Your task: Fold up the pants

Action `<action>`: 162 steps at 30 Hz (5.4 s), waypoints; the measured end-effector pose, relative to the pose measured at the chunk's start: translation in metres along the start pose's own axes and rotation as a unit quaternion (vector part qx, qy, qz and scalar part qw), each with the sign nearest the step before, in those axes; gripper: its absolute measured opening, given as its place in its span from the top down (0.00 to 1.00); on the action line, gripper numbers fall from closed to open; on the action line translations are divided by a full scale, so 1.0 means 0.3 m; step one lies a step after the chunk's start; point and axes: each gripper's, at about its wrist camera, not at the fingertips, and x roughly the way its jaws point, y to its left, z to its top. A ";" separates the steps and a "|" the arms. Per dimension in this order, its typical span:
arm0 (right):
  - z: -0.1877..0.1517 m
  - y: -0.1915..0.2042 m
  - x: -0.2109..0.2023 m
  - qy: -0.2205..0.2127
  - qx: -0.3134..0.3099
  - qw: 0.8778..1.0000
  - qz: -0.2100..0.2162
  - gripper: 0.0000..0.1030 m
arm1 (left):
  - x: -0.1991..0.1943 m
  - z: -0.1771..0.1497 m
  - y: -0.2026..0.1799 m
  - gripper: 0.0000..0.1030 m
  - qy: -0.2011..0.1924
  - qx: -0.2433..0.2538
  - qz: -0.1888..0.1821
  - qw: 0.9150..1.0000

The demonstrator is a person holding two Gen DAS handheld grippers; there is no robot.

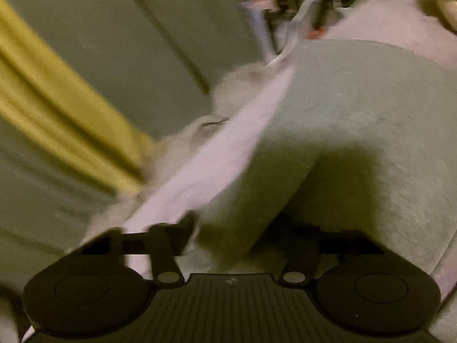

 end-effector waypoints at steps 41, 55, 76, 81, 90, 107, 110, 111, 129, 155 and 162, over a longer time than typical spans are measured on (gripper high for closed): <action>-0.467 -0.962 -0.505 -0.023 0.048 0.979 0.198 0.86 | 0.660 0.863 0.035 0.00 0.183 -0.048 0.018 0.982; -0.443 -0.908 -0.507 -0.034 0.035 0.978 0.201 0.72 | 0.600 0.885 0.217 0.84 0.161 -0.111 -0.010 0.981; -0.395 -1.190 -0.807 -0.040 0.083 0.975 0.203 0.84 | 0.015 0.297 0.893 0.83 0.017 -0.300 -0.170 0.939; -0.397 -1.279 -0.754 -0.008 0.170 0.974 0.149 0.80 | 0.096 0.090 0.916 0.77 0.060 -0.384 -0.147 0.909; -0.390 -1.091 -0.764 -0.019 0.043 0.992 0.119 0.39 | 0.086 0.140 0.918 0.35 0.047 -0.391 -0.174 0.902; -0.396 -1.204 -0.734 -0.011 0.129 0.978 0.162 0.46 | 0.141 0.141 0.830 0.23 0.080 -0.369 -0.183 0.908; -0.388 -1.170 -0.732 -0.018 0.100 0.984 0.148 0.68 | 0.152 0.145 0.810 0.21 0.084 -0.365 -0.180 0.910; -0.388 -1.158 -0.729 -0.020 0.088 0.986 0.138 0.84 | 0.154 0.147 0.804 0.21 0.085 -0.367 -0.176 0.910; -0.272 -1.109 -0.840 -0.057 0.183 0.949 0.251 0.95 | 0.058 0.291 0.823 0.89 0.034 -0.389 -0.219 0.894; -0.425 -1.273 -0.891 -0.001 0.076 0.993 0.087 0.34 | 0.060 0.053 0.920 0.09 0.075 -0.408 -0.124 0.901; -0.412 -1.254 -0.878 0.012 0.074 0.994 0.081 0.16 | 0.118 0.081 0.919 0.07 0.078 -0.421 -0.147 0.891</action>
